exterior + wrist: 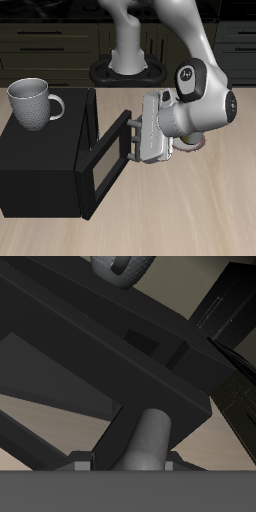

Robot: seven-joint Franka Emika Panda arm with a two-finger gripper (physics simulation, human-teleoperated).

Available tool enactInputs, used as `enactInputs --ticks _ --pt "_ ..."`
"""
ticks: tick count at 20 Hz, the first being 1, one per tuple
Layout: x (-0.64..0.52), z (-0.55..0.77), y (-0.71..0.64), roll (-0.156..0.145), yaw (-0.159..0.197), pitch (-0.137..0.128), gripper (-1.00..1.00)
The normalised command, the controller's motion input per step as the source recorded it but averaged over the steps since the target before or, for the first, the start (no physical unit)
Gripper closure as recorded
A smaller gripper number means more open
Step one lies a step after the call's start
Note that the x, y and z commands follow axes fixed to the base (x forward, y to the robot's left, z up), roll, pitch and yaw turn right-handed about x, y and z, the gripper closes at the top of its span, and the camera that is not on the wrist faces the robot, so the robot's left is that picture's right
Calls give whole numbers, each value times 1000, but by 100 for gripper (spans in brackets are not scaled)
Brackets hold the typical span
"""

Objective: Open the microwave

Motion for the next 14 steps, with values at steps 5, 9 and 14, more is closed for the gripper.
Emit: enactInputs --ticks 5,9,14 --pt "-18 96 71 59 63 -8 -100" --pt "-73 224 131 46 104 -31 -100" --pt "-119 247 108 49 37 -25 -100"
